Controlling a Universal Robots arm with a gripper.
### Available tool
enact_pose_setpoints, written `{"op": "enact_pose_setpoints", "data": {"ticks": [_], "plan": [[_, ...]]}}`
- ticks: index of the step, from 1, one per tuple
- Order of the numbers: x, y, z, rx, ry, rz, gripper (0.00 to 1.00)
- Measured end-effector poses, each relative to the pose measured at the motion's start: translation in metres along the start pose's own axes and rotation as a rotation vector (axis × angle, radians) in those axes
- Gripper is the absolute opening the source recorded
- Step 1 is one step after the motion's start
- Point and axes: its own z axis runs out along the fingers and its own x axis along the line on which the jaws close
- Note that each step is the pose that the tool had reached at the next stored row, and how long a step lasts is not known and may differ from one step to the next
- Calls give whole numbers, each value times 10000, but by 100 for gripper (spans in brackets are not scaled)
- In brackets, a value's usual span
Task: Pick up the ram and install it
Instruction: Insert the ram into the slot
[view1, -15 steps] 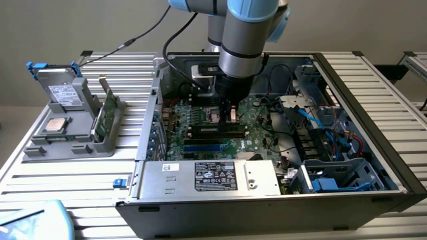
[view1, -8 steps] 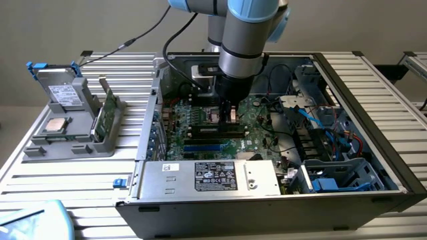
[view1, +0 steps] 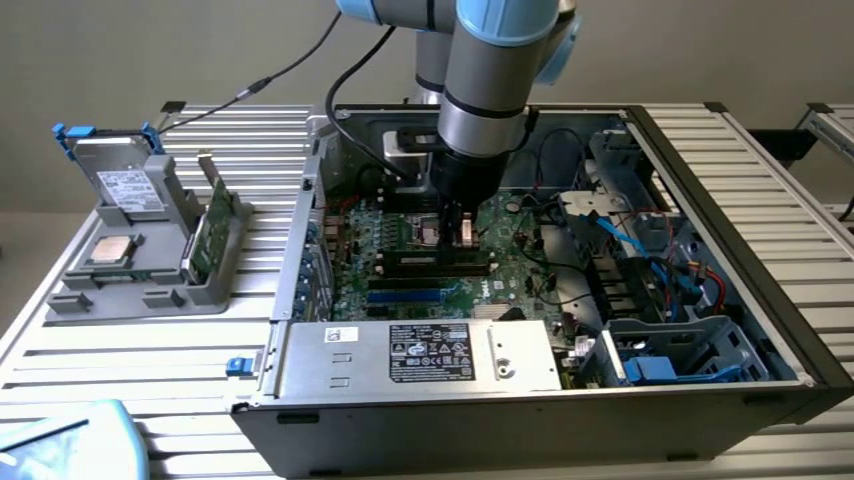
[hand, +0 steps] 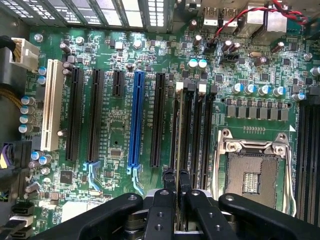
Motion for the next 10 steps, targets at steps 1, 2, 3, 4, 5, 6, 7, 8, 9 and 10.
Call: {"op": "enact_pose_setpoints", "data": {"ticks": [1, 2, 3, 4, 5, 6, 7, 8, 9, 10], "plan": [[0, 0, 0, 1, 0, 0, 14], [1, 0, 0, 5, 0, 0, 14], [2, 0, 1, 10, -1, -1, 14], [4, 0, 2, 15, -2, -1, 14], [5, 0, 3, 19, 0, -1, 14], [6, 0, 3, 20, 1, -1, 14], [6, 0, 3, 21, 2, -1, 14], [6, 0, 3, 21, 2, -1, 14], [10, 0, 4, 21, 3, -1, 14], [13, 0, 6, 22, 2, -2, 14]]}}
